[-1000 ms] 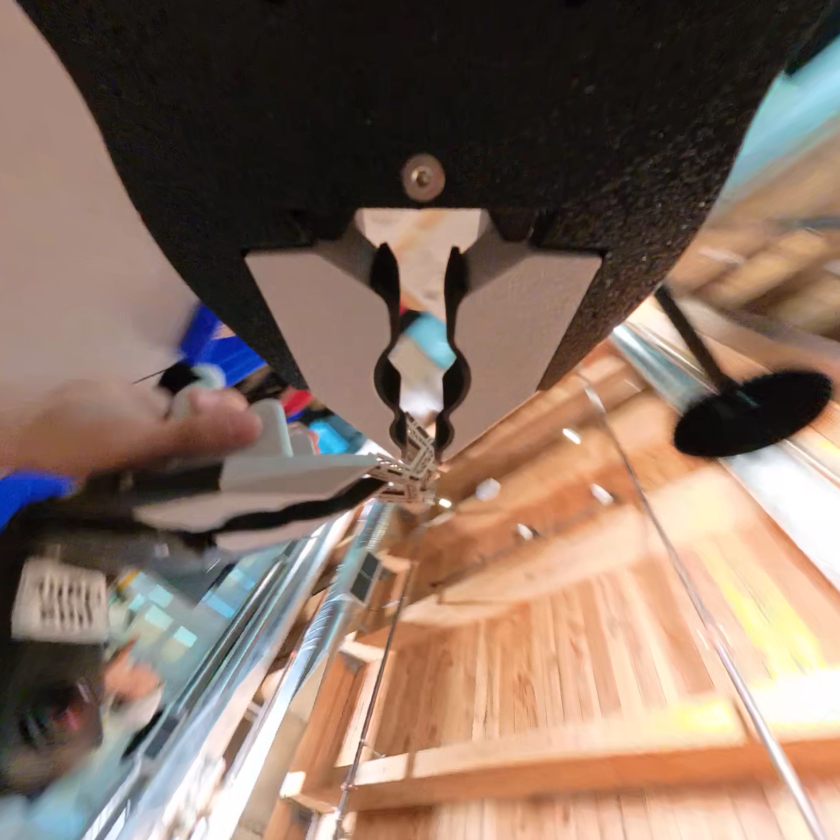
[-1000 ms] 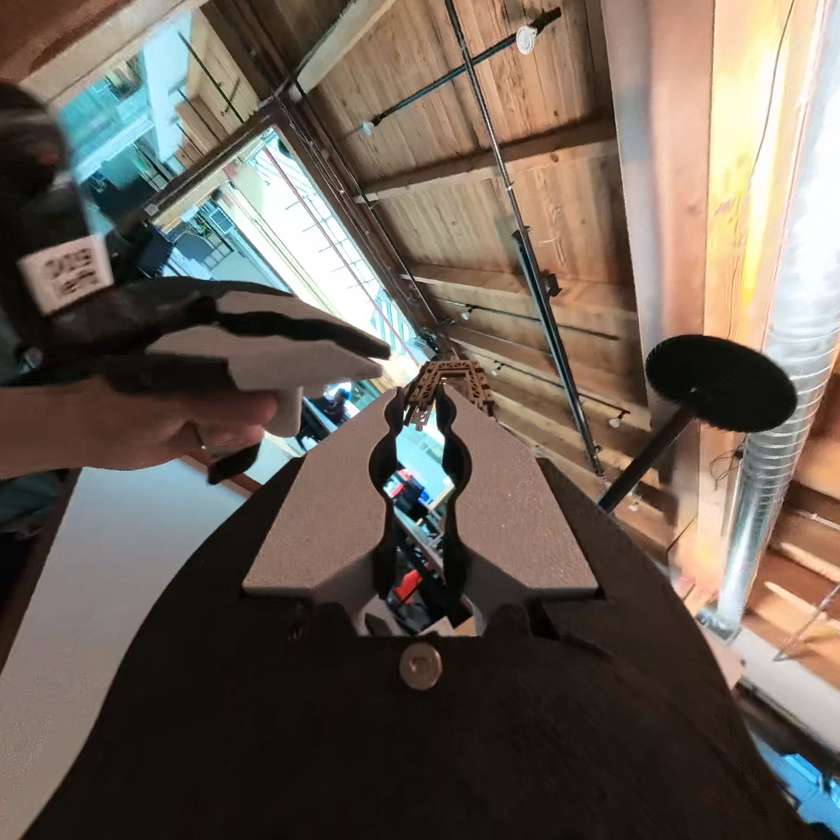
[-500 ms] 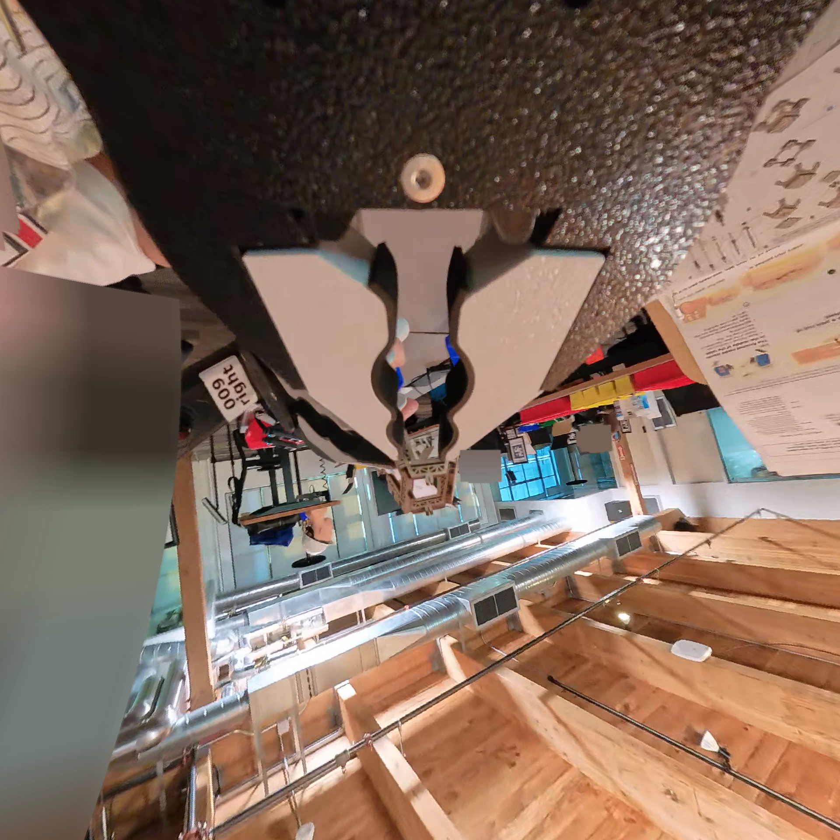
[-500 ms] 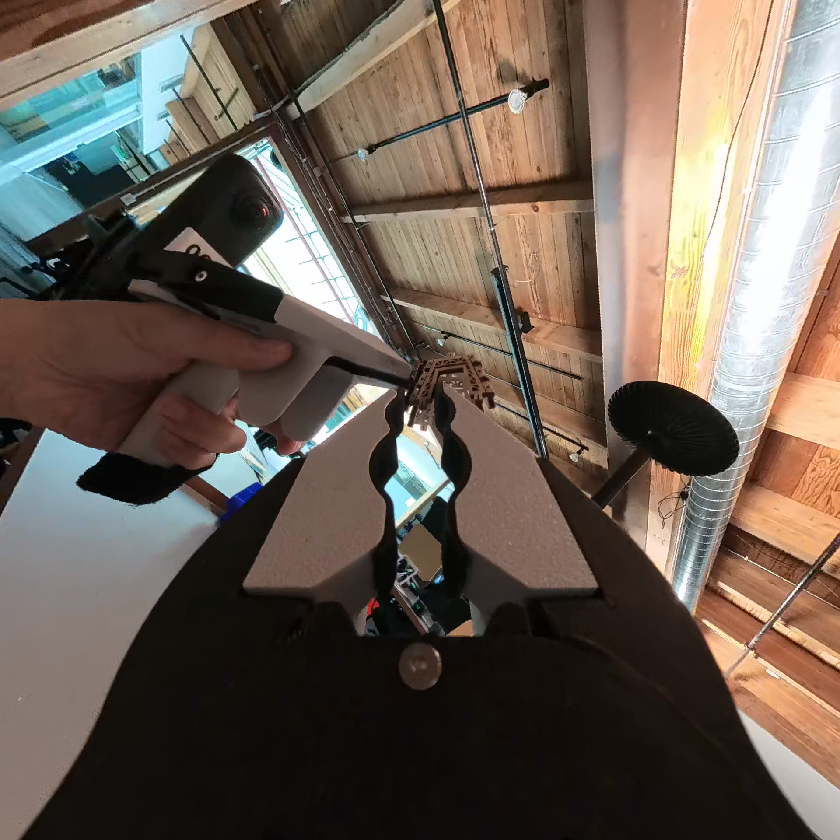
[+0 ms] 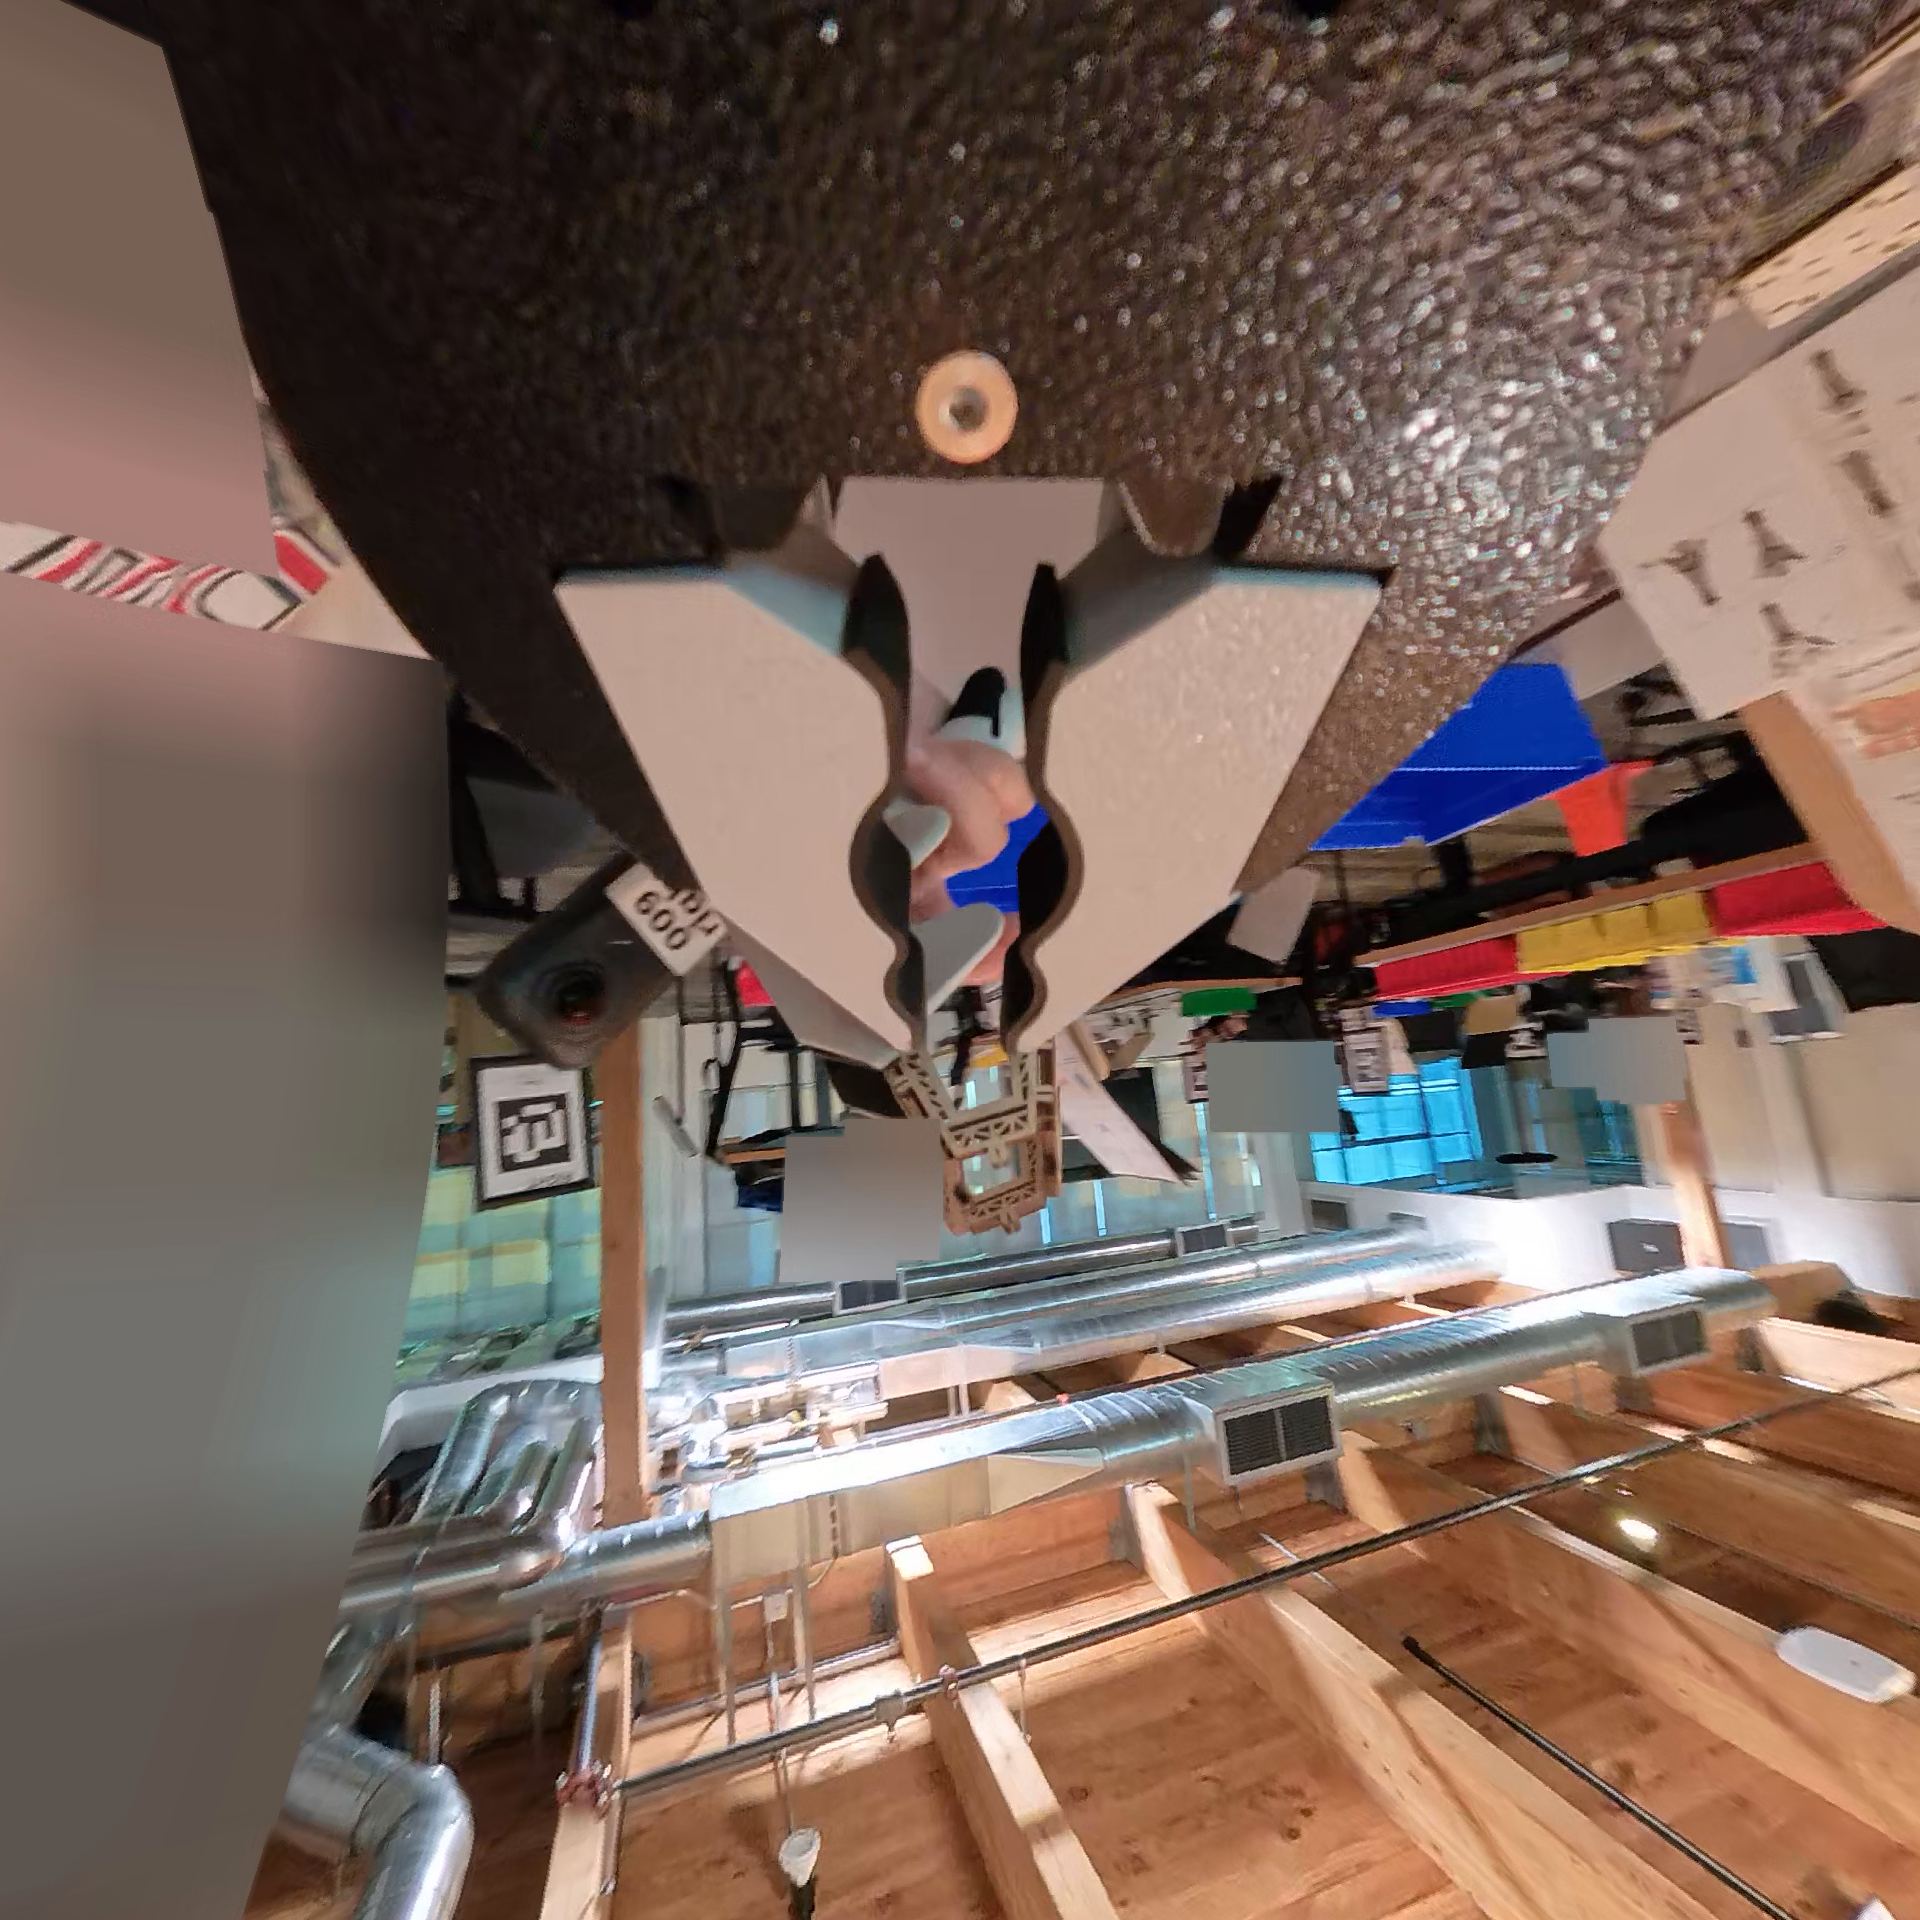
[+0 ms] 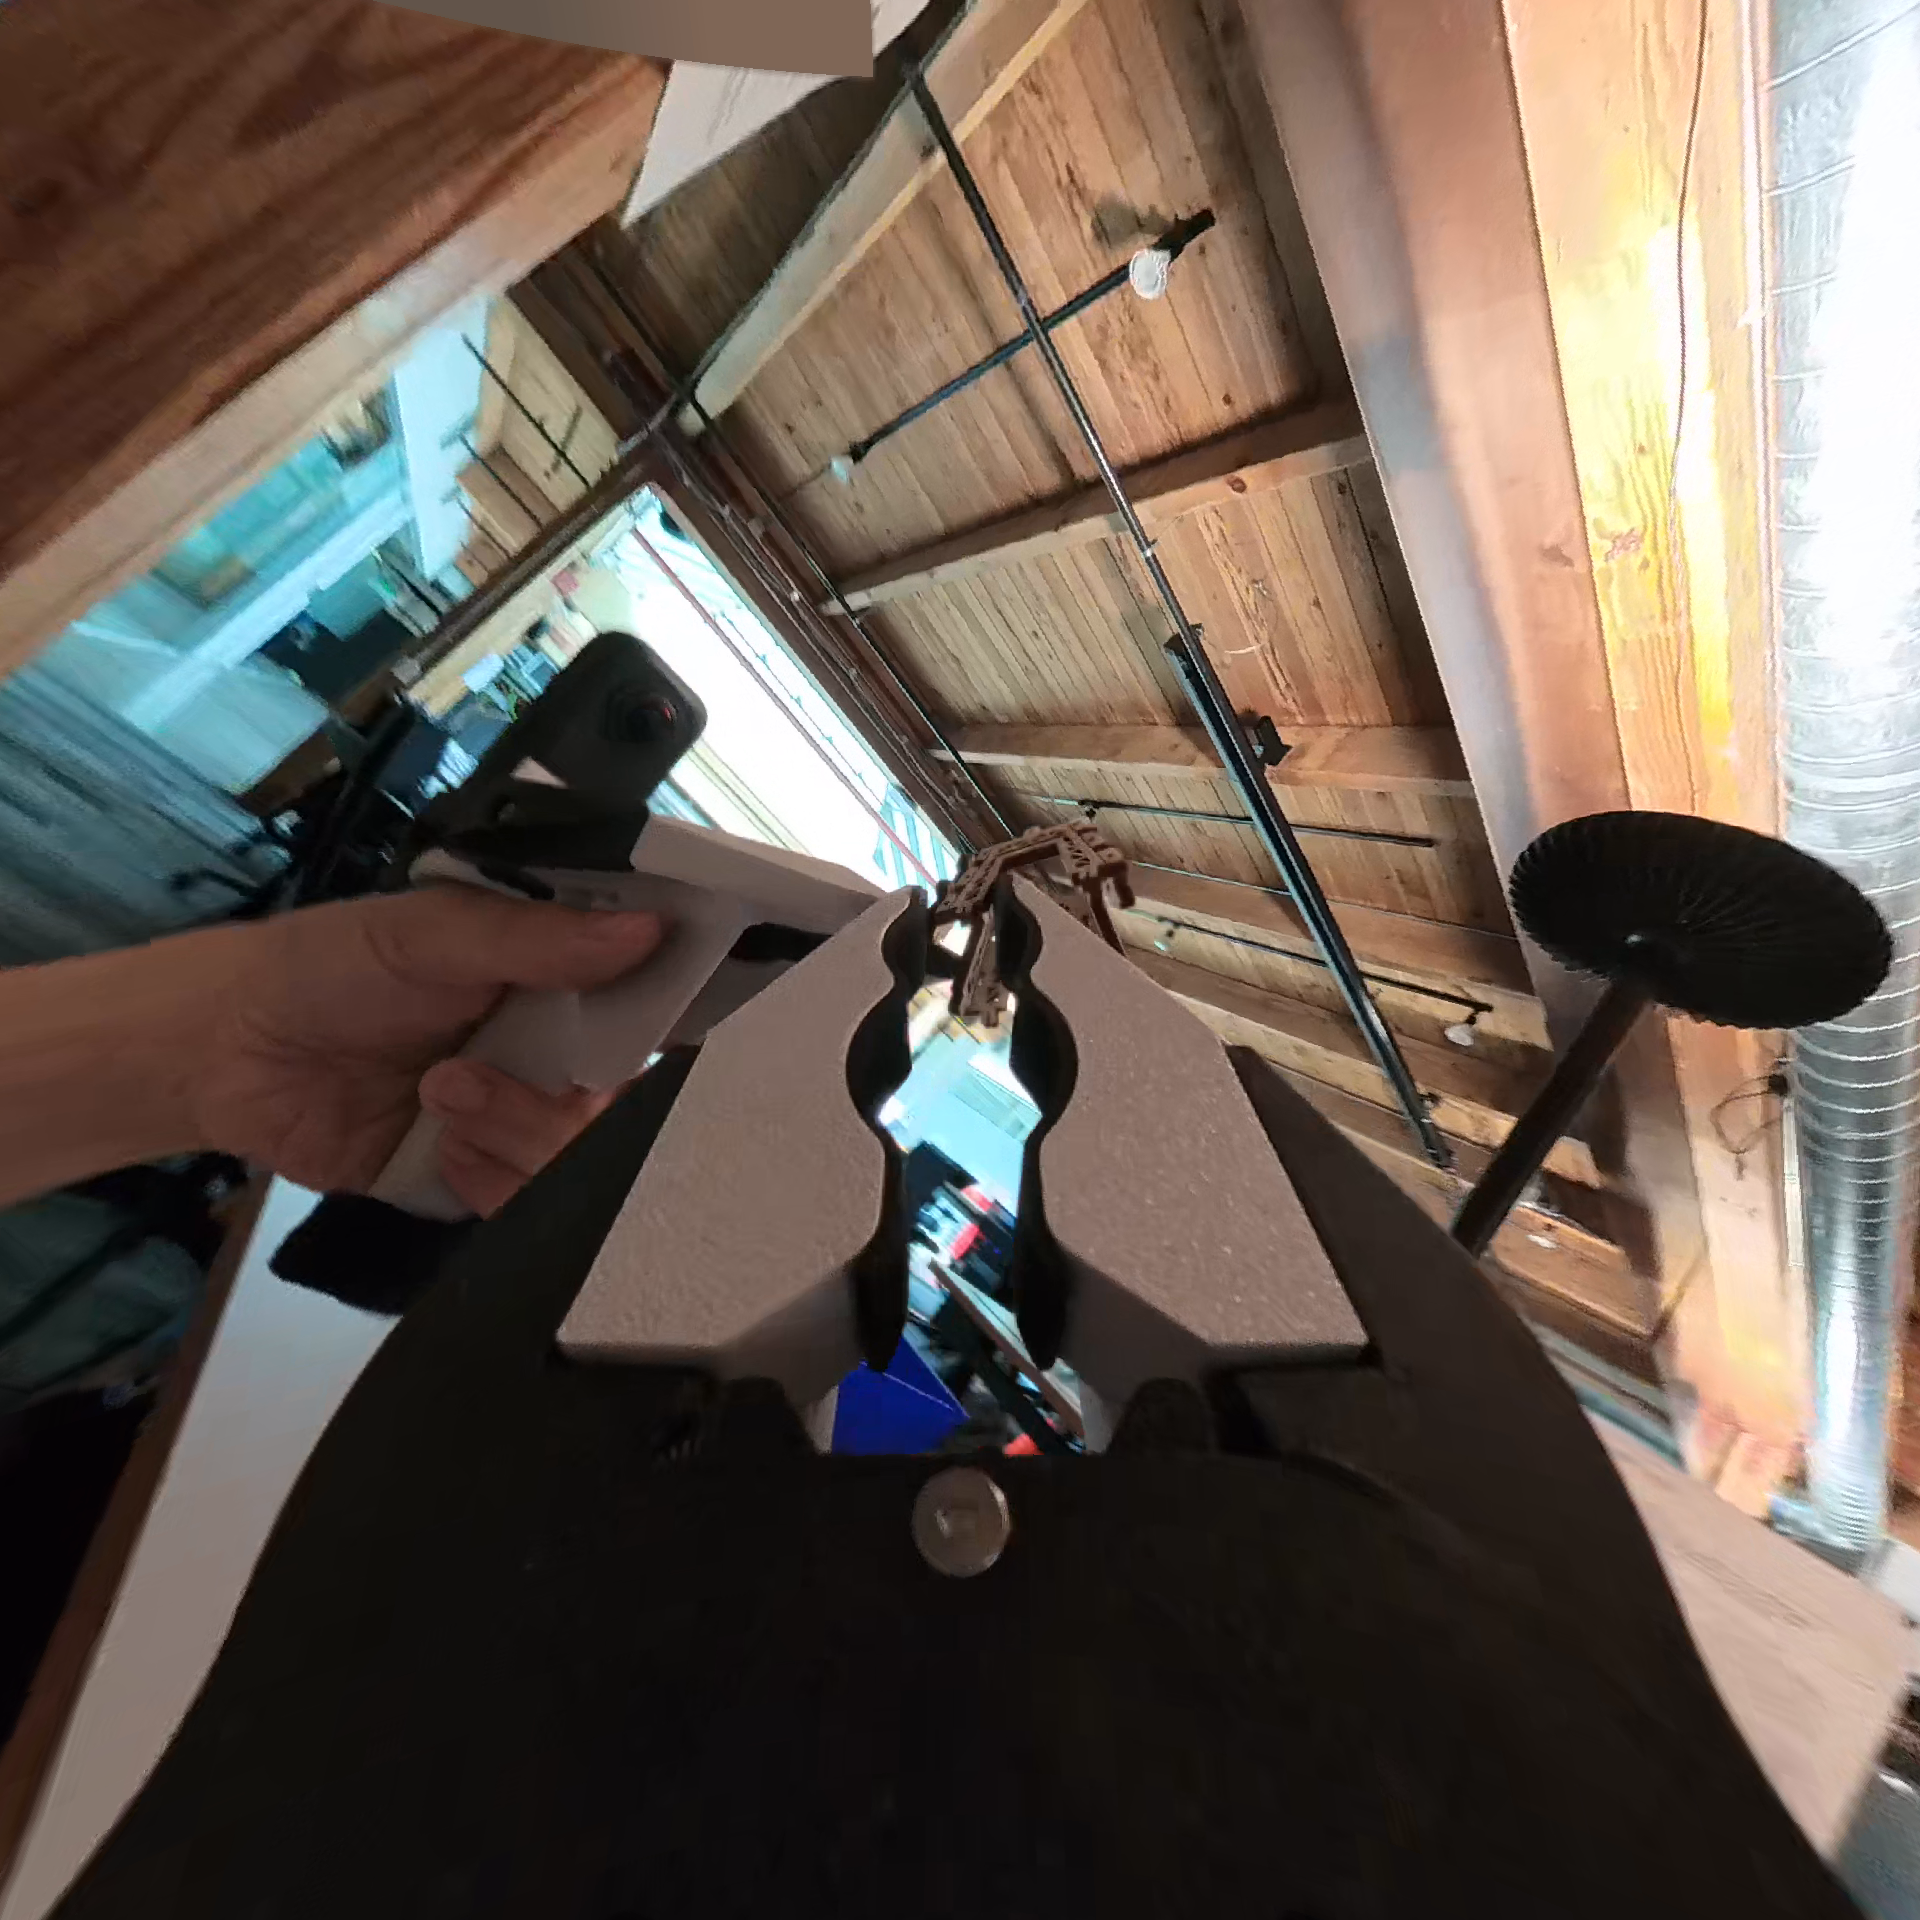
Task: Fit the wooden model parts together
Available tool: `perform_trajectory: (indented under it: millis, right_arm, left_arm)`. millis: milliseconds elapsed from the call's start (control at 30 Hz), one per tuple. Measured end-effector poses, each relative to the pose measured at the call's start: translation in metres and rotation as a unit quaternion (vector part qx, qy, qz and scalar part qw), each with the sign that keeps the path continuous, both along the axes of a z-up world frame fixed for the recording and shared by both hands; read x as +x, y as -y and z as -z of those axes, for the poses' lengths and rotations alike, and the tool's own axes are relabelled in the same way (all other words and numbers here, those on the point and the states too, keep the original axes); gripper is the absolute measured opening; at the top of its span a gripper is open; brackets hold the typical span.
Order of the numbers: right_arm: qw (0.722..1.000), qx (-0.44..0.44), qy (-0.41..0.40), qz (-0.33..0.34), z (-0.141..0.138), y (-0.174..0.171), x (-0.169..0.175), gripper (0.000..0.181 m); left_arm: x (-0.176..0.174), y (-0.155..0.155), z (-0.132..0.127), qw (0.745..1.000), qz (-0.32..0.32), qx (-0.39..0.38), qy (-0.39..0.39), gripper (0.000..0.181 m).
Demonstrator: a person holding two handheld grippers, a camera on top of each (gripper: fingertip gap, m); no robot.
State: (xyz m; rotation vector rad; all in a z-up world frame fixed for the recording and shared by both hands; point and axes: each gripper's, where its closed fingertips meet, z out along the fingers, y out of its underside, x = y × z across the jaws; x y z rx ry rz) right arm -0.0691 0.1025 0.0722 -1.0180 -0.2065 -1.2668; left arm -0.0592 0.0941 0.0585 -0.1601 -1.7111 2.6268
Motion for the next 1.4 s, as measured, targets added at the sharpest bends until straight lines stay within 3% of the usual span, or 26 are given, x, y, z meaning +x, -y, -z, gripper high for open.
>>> perform_trajectory:
  millis: [33,133,267,600,767,833,933,1033,1167,1333,1400]
  right_arm:
    - [1.0,0.011,-0.01,-0.019,-0.001,0.001,-0.001,0.01]
    - [0.992,0.058,-0.058,-0.099,-0.007,0.006,-0.003,0.011]
    - [0.961,0.163,-0.122,-0.187,-0.016,0.027,0.007,0.011]
    - [0.882,0.246,-0.221,-0.335,-0.004,0.036,0.034,0.01]
    - [0.806,0.277,-0.273,-0.446,0.008,0.055,0.056,0.01]
    - [0.811,0.31,-0.301,-0.394,0.024,0.07,0.091,0.01]
    - [0.877,0.255,-0.339,-0.226,0.069,0.081,0.146,0.011]
    - [0.889,0.231,-0.368,-0.148,0.091,0.095,0.173,0.01]
    - [0.91,0.149,-0.386,-0.008,0.111,0.101,0.193,0.01]
    - [0.906,0.119,-0.399,0.071,0.123,0.11,0.205,0.01]
    - [0.905,0.118,-0.403,0.07,0.126,0.107,0.207,0.01]
  left_arm:
    - [-0.002,0.0,0.0,1.0,0.015,-0.004,-0.009,0.013]
    - [-0.006,-0.001,-0.003,0.997,0.058,-0.028,-0.033,0.012]
    - [0.001,0.006,-0.002,0.99,0.09,-0.037,-0.106,0.015]
    - [0.02,0.026,0.015,0.993,0.028,-0.032,-0.111,0.016]
    - [0.051,0.032,0.034,0.997,-0.062,-0.002,-0.049,0.015]
    - [0.077,0.033,0.049,0.993,-0.114,0.018,-0.023,0.015]
    - [0.139,0.027,0.086,0.972,-0.219,0.078,-0.02,0.02]
    - [0.186,0.011,0.113,0.947,-0.298,0.117,-0.025,0.03]
    - [0.209,-0.002,0.125,0.928,-0.334,0.164,-0.022,0.037]
    - [0.221,-0.011,0.133,0.921,-0.335,0.192,-0.049,0.045]
    - [0.228,-0.015,0.142,0.919,-0.331,0.205,-0.069,0.045]
